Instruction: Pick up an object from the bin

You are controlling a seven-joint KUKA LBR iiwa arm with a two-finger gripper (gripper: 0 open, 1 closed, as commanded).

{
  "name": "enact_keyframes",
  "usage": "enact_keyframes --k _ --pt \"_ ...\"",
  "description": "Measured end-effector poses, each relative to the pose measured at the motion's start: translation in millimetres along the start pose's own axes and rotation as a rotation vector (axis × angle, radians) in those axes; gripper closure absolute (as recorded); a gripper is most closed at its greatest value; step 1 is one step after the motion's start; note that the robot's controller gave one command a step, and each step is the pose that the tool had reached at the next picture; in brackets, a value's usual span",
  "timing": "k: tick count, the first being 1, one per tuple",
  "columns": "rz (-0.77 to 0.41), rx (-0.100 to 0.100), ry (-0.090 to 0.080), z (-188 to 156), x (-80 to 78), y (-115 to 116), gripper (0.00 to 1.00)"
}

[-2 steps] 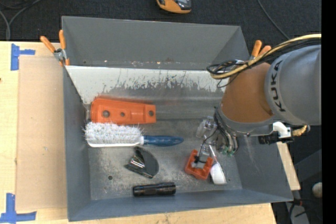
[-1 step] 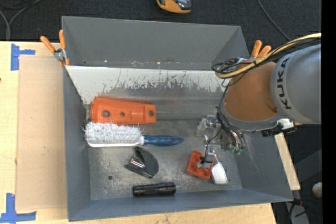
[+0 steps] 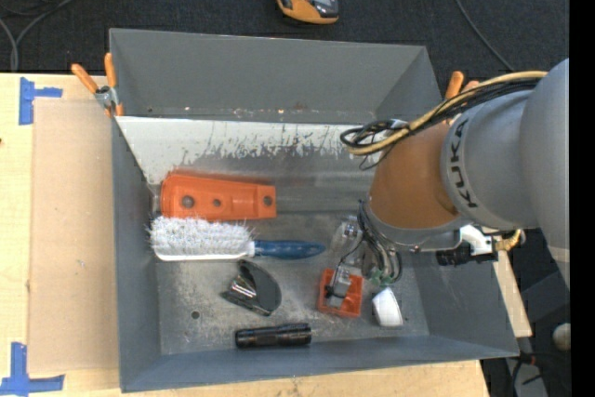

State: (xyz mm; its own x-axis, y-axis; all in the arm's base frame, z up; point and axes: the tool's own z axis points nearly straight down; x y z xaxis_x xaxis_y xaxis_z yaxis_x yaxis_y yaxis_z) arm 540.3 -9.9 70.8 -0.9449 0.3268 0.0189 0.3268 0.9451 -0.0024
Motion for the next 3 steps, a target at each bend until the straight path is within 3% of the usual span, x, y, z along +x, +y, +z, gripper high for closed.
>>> enact_keyframes --k 1,2,3 --pt "-0.162 0.0 -0.014 1.7 11.9 -12.1 0.0" --pt "-0.173 -0.001 -0.014 1.7 12.9 -12.2 0.0" --pt "-0.286 0.001 -0.01 -8.9 26.8 -15.1 0.0"
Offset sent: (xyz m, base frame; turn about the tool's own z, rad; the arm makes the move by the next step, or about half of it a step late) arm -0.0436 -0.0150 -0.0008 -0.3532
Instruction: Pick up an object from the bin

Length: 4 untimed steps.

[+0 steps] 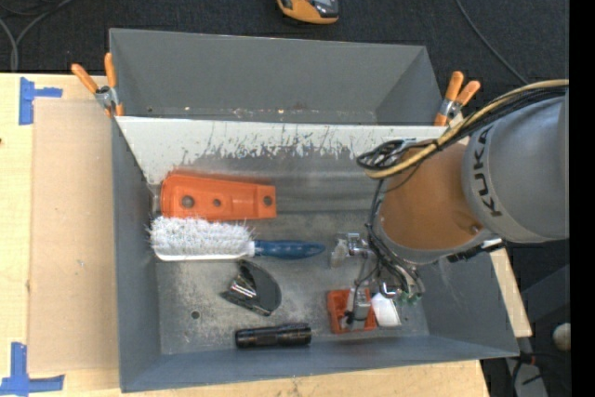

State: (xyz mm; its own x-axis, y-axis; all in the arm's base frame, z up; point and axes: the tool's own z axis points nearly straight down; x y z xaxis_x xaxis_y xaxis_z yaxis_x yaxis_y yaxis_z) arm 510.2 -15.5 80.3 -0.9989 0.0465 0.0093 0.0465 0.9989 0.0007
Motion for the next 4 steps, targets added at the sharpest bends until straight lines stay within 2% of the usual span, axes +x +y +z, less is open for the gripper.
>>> enact_keyframes --k 1,2,3,4 --pt "-0.111 -0.001 -0.002 4.9 -29.9 2.8 0.0" --pt "0.069 -0.001 0.004 -10.9 1.4 -5.4 0.0" --pt "0.021 -0.002 -0.001 9.9 -17.2 -28.4 1.0" --pt "0.021 -0.002 -0.001 9.9 -17.2 -28.4 1.0"
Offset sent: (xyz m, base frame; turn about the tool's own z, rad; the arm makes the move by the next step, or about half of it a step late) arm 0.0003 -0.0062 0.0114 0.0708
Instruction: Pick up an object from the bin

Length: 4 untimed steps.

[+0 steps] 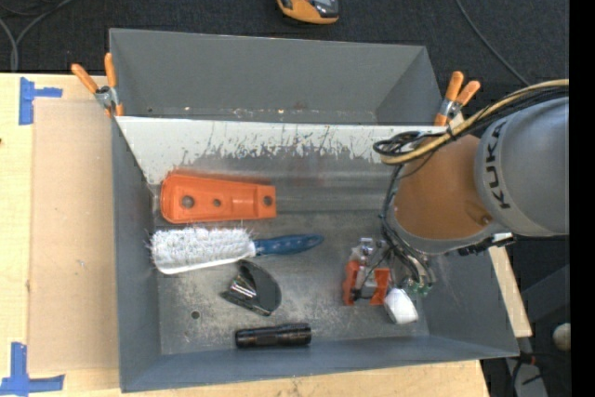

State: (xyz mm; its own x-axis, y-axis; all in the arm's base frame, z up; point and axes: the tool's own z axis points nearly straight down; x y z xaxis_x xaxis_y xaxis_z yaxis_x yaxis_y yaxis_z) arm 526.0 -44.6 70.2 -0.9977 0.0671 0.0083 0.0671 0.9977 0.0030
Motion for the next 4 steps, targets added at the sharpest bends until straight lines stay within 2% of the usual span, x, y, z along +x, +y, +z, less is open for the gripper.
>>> enact_keyframes --k 1,2,3,4 --pt "-0.211 -0.001 -0.003 -0.7 -18.4 25.0 1.0" --pt "-0.002 -0.001 0.002 -1.0 2.0 3.9 1.0" --pt "-0.177 -0.003 -0.004 -94.2 -0.2 15.6 1.0" --pt "-0.007 0.0 0.005 -166.9 22.2 -7.6 1.0"
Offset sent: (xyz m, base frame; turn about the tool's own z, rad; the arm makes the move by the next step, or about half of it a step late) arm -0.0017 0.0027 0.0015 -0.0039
